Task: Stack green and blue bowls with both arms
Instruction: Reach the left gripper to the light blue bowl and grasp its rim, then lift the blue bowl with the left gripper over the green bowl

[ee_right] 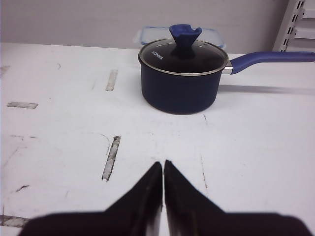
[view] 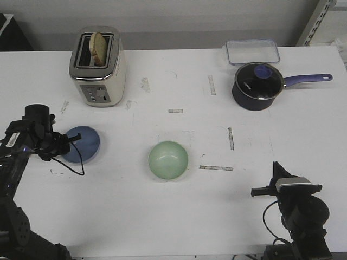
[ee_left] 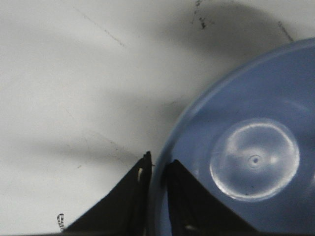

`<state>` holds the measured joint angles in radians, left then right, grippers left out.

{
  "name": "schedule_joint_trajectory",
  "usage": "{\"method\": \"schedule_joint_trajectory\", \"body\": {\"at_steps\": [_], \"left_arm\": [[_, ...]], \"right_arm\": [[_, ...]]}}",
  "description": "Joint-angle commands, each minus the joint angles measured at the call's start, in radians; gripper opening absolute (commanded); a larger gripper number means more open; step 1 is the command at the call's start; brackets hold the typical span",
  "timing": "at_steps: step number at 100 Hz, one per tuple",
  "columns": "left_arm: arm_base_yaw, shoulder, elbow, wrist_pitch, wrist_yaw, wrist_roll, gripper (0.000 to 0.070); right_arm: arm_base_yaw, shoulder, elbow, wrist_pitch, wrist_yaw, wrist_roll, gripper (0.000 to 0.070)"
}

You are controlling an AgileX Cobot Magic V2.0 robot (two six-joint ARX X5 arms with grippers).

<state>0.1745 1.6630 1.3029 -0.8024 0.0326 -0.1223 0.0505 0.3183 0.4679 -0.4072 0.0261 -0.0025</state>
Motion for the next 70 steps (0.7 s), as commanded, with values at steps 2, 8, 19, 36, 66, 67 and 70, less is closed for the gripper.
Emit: {"method": "schedule_joint_trajectory", "body": {"at_steps": [2,8,19,36,66,67,70], "left_arm": [[0.004,0.011,0.018,0.017,-0.002,-0.004,0.0001],[0.003,0.011,0.027,0.018,-0.002,-0.004,0.0001],[-0.007,0.01,0.071,-0.007,0.002,-0.011,0.0001],[-0.048,0.004,0.224,-0.12,0.058,-0.024,0.0001],[-0.28,-0.097,0.391,-0.19,0.203,-0.024,0.0001],[-0.293,-0.1,0.391,-0.19,0.203,-0.024,0.0001],[-0.33,-0.107,0.391,-0.192,0.203,-0.02,0.0001]], "right_arm": [[0.001,0.003,0.001,0.009,0.001,0.002,0.0],[0.001,0.003,0.001,0.009,0.0,0.002,0.0],[0.001,0.003,0.001,0.009,0.001,0.002,0.0],[0.001,0.003,0.001,0.009,0.001,0.002,0.0],[0.001,0.004,0.001,0.009,0.0,0.002,0.0],[0.001,0.003,0.001,0.009,0.001,0.002,0.0],[0.001,0.003,0.001,0.009,0.001,0.002,0.0]]}}
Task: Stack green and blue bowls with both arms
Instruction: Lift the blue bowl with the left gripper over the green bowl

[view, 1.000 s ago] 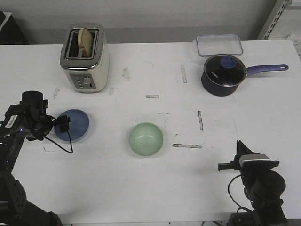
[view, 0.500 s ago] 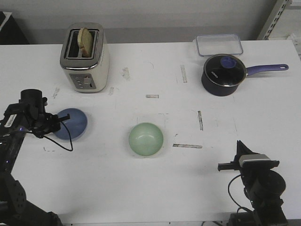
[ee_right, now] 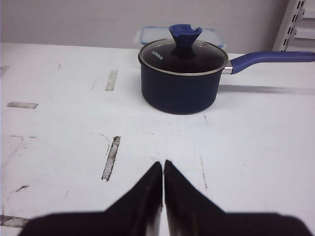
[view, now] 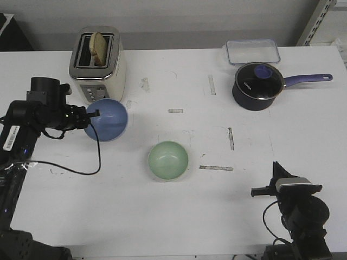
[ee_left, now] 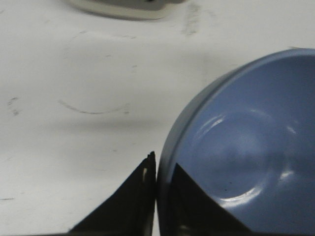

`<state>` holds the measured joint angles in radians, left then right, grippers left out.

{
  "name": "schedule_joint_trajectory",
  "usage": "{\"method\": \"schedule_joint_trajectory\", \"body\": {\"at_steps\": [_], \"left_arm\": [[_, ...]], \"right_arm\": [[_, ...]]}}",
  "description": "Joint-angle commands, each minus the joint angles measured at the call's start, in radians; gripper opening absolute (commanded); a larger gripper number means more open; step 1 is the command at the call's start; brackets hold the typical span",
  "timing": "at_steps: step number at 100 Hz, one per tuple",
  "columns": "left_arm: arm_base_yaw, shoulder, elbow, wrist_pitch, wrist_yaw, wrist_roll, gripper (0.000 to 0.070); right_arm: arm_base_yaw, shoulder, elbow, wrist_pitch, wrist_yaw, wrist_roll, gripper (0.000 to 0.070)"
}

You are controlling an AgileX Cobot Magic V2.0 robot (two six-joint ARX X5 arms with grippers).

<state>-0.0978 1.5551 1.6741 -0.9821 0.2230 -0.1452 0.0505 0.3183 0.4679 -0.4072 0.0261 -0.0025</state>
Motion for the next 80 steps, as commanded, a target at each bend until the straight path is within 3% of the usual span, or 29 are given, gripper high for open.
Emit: {"method": "schedule_joint_trajectory", "body": {"at_steps": [1,22,38,51,80], "left_arm": [[-0.071,-0.001,0.019,-0.014,0.012,0.003,0.0001],[-0.356,0.007,0.019,-0.056,0.01,0.015,0.0001],[-0.501,0.05,0.019,-0.001,-0.035,0.028,0.0001],[-0.541,0.097,0.019,0.028,-0.099,0.028,0.0001],[-0.541,0.214,0.019,0.033,-0.099,0.019,0.0001]], "right_arm": [[0.001,0.003,0.001,0.009,0.001,0.002,0.0],[0.001,0.003,0.001,0.008,0.0,0.002,0.0],[0.001,0.004,0.001,0.007,0.0,0.002,0.0],[0.001,0.004,0.001,0.006,0.0,0.002,0.0],[0.001,0.004,0.001,0.006,0.0,0.002,0.0]]}}
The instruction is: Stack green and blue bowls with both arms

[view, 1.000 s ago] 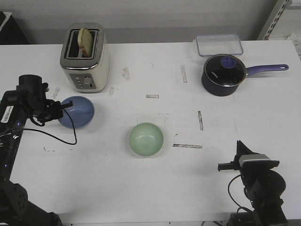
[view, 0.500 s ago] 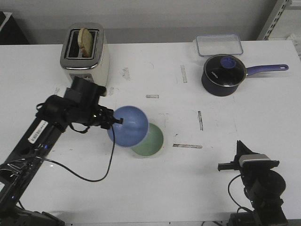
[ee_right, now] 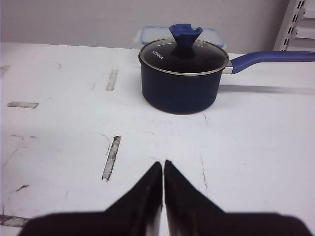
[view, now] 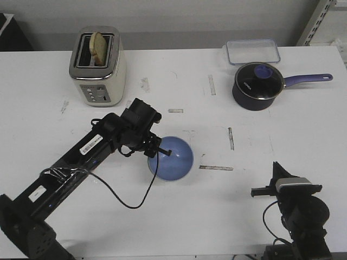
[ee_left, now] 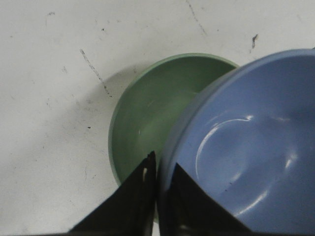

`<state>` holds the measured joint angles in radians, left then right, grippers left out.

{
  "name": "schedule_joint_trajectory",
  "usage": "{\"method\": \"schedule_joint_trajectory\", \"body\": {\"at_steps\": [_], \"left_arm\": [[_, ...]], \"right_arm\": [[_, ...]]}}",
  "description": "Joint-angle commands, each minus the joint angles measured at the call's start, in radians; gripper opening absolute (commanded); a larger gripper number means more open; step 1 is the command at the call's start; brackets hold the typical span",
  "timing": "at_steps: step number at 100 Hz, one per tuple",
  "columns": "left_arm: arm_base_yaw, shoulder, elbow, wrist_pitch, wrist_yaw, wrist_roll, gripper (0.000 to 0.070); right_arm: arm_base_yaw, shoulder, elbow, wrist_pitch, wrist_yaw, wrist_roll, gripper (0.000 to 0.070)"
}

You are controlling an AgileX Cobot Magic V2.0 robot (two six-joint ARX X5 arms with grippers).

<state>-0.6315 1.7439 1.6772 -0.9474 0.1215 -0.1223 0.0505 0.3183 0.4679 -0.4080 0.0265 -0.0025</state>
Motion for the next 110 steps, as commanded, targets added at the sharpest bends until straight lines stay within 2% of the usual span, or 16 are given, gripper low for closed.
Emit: {"method": "schedule_joint_trajectory", "body": {"at_steps": [1,18,22,27,43,49,62,70,74,79,90,95,99,110], "left_arm": [[-0.008,0.027,0.016,-0.002,0.002,-0.003,0.0001],[-0.012,0.042,0.016,-0.003,0.002,-0.003,0.0004],[-0.012,0.042,0.016,-0.001,0.002,-0.003,0.003],[-0.012,0.04,0.016,-0.002,0.002,-0.003,0.0135],[-0.002,0.033,0.016,-0.016,0.001,-0.002,0.0579],[-0.002,0.024,0.016,-0.017,0.001,-0.002,0.07],[0.003,-0.016,0.019,-0.017,0.001,0.004,0.07],[0.005,-0.047,0.029,-0.017,0.0,0.037,0.069],[0.008,-0.066,0.036,-0.018,-0.007,0.053,0.0625],[0.012,-0.093,0.041,-0.019,-0.029,0.064,0.0509],[0.026,-0.162,0.045,-0.019,-0.11,0.089,0.0156],[0.039,-0.196,0.045,-0.019,-0.148,0.091,0.0033],[0.052,-0.223,0.045,-0.016,-0.176,0.091,0.0001],[0.104,-0.306,0.033,0.011,-0.23,0.106,0.0001]], "right_arm": [[0.001,0.004,0.001,0.007,0.0,0.002,0.0],[0.001,0.004,0.001,0.007,0.0,0.002,0.0],[0.001,0.004,0.001,0.007,0.0,0.002,0.0],[0.001,0.004,0.001,0.007,0.0,0.002,0.0],[0.001,0.004,0.001,0.007,0.0,0.002,0.0],[0.001,0.004,0.001,0.007,0.0,0.002,0.0],[0.001,0.004,0.001,0.007,0.0,0.002,0.0],[0.001,0.004,0.001,0.007,0.0,0.002,0.0],[0.001,0.004,0.001,0.007,0.0,0.002,0.0],[0.001,0.004,0.001,0.007,0.0,0.002,0.0],[0.001,0.004,0.001,0.007,0.0,0.002,0.0],[0.001,0.004,0.001,0.007,0.0,0.002,0.0],[0.001,0.004,0.001,0.007,0.0,0.002,0.0],[0.001,0.004,0.001,0.008,0.0,-0.001,0.0]]}}
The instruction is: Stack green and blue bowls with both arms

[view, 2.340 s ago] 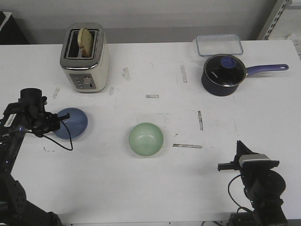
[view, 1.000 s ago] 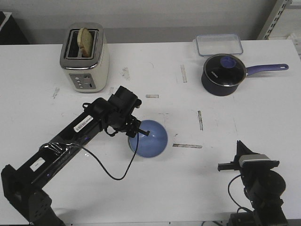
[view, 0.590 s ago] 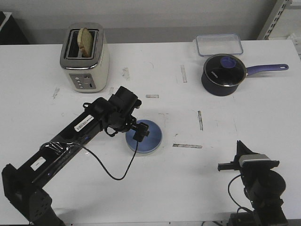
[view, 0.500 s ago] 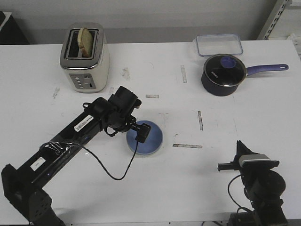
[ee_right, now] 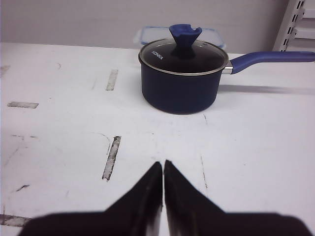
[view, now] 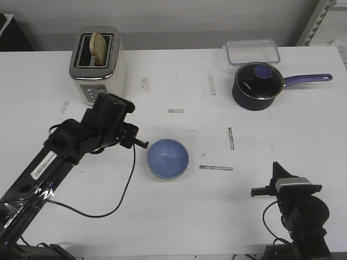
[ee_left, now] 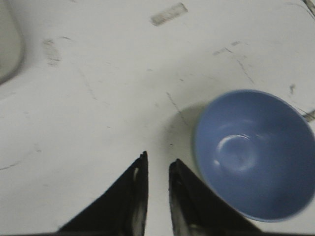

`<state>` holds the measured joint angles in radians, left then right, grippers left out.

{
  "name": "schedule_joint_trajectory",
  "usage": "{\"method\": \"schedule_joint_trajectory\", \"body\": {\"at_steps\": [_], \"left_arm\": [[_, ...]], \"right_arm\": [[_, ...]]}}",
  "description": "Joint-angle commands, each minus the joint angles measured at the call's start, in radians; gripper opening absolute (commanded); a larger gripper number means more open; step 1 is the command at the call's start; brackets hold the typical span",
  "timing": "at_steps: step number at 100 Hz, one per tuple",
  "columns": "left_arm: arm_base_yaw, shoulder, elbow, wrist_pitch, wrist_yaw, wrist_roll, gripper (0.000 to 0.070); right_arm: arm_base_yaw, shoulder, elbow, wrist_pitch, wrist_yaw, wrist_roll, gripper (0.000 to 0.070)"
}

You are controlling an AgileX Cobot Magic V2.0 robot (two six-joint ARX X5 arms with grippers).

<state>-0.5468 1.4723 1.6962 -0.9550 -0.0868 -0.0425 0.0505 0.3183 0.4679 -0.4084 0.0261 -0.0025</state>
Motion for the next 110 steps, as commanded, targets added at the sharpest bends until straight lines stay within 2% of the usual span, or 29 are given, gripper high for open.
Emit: {"method": "schedule_joint_trajectory", "body": {"at_steps": [1,16,39,53,64,79,110], "left_arm": [[0.025,-0.043,0.01,0.023,-0.022,0.031,0.0001],[0.128,-0.211,-0.137,0.141,-0.021,0.085,0.0001],[0.327,-0.575,-0.587,0.43,-0.02,0.084,0.0001],[0.447,-0.789,-0.817,0.538,-0.02,0.088,0.0001],[0.528,-0.921,-0.95,0.568,-0.005,0.118,0.0001],[0.59,-1.052,-1.083,0.594,0.097,0.14,0.0001],[0.594,-1.097,-1.122,0.618,0.097,0.139,0.0002]], "right_arm": [[0.001,0.004,0.001,0.008,0.001,-0.002,0.0],[0.001,0.004,0.001,0.011,0.001,-0.002,0.0],[0.001,0.003,0.001,0.011,0.001,-0.002,0.0],[0.001,0.003,0.001,0.011,0.001,-0.002,0.0],[0.001,0.003,0.001,0.011,0.001,-0.002,0.0],[0.001,0.003,0.001,0.012,0.001,-0.002,0.0],[0.001,0.003,0.001,0.016,0.001,-0.002,0.0]]}}
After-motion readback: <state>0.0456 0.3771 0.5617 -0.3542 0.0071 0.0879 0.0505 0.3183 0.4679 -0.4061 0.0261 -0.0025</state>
